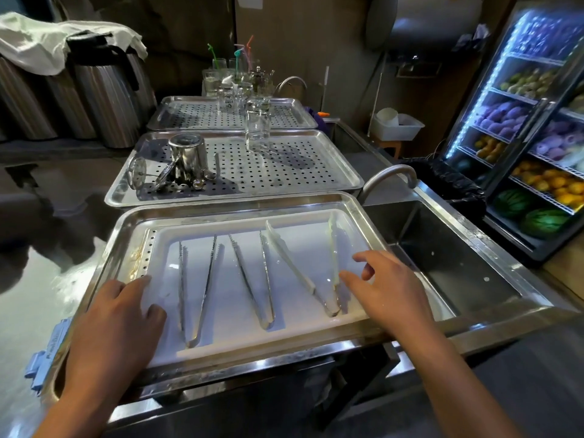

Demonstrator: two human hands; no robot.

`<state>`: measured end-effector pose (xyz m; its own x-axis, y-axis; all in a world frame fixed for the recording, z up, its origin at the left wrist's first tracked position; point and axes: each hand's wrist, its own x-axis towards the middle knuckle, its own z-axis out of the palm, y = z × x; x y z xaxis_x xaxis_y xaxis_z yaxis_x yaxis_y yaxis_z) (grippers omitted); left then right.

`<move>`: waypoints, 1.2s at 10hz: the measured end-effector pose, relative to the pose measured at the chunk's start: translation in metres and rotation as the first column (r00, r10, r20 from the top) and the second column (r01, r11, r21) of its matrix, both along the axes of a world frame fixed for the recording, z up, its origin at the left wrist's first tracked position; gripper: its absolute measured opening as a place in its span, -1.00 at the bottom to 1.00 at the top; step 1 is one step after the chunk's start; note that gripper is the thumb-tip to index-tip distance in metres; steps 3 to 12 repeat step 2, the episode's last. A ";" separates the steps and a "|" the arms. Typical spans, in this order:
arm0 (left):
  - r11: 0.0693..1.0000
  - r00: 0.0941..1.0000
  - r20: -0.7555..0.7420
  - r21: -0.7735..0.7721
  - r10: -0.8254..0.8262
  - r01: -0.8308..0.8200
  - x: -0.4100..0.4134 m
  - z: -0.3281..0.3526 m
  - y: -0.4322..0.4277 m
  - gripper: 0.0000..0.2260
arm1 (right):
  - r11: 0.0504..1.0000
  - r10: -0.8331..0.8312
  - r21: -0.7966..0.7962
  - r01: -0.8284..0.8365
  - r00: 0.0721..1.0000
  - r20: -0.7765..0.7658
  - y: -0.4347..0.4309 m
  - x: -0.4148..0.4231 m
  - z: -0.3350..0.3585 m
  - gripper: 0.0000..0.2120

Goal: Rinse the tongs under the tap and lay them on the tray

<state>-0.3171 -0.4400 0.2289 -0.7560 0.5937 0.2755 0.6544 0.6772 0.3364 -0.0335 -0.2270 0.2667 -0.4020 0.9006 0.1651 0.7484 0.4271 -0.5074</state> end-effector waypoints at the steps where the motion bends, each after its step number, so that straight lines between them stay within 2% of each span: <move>1: 0.999 0.997 -0.064 -0.009 0.039 -0.039 -0.002 -0.011 -0.004 -0.52 | 0.997 -0.012 0.071 0.014 0.999 -0.033 0.006 0.020 -0.003 -0.73; 2: 0.994 0.992 -0.124 0.105 -0.018 0.032 -0.005 -0.028 -0.013 -0.50 | 0.993 0.009 0.118 0.003 0.994 -0.105 0.017 0.035 -0.003 -0.81; 12: 0.994 0.992 -0.124 0.105 -0.018 0.032 -0.005 -0.028 -0.013 -0.50 | 0.993 0.009 0.118 0.003 0.994 -0.105 0.017 0.035 -0.003 -0.81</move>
